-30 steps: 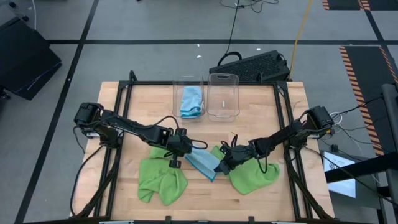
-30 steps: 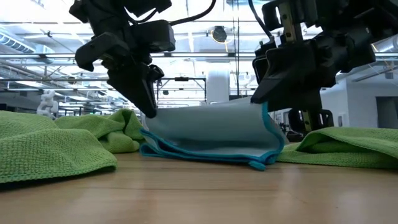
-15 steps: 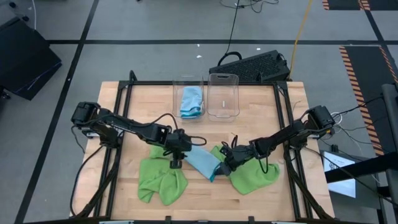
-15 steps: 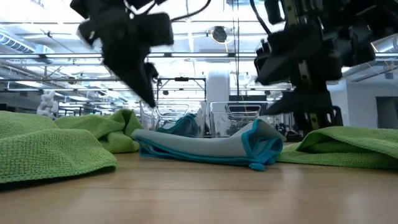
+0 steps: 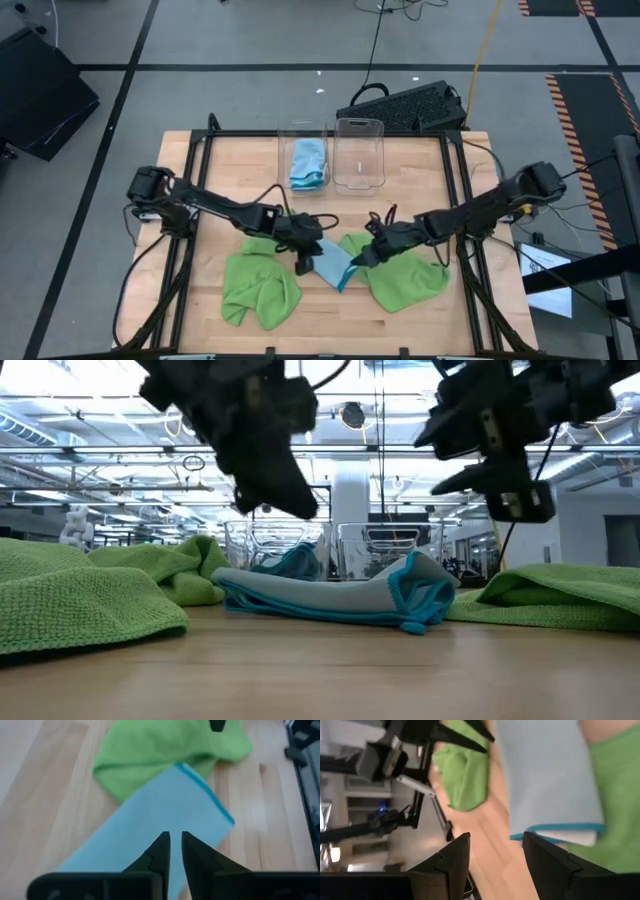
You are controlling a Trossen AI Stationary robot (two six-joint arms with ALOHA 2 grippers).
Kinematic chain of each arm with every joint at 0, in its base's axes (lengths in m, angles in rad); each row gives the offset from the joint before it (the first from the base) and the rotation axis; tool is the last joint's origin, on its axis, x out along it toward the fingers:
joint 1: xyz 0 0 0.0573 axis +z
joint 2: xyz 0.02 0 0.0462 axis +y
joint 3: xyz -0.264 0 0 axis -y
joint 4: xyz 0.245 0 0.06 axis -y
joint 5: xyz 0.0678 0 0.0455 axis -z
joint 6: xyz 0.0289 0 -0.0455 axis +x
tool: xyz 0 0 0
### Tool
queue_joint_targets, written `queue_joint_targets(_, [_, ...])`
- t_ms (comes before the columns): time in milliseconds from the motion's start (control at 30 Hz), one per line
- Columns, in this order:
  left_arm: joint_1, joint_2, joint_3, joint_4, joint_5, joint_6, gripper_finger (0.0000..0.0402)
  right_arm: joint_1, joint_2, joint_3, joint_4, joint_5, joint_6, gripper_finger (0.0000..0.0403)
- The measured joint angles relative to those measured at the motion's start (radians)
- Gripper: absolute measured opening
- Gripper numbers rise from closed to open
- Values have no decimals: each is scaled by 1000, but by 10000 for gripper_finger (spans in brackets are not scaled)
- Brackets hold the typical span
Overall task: Fold microfiber towels
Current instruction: Fold the blue microfiber towel
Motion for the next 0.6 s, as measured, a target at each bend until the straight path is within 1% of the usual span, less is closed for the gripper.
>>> queue_joint_targets(67, [-1, 41, 0, 47, 0, -5, 39, 13, -50, -1, -90, 28, 22, 178])
queue_joint_targets(167, [-3, 99, 1, 97, -4, 2, 26, 31, -102, 1, -133, 65, 53, 178])
queue_joint_targets(200, [-4, 117, 1, 90, -16, 2, 22, 36, -118, -2, -147, 73, 58, 178])
queue_joint_targets(333, [-3, 190, -1, 94, -32, 3, 4, 68, -135, -1, -153, 121, 109, 178])
queue_joint_targets(467, [-1, 188, 0, 130, -6, 45, 8, 109, -128, 1, -142, 169, 159, 178])
queue_joint_targets(533, [-1, 146, -4, 113, -2, 50, 8, 127, -128, 1, -127, 203, 183, 178])
queue_joint_targets(600, [-9, 104, 4, 168, -3, 47, 4, 146, -128, 1, -128, 244, 207, 178])
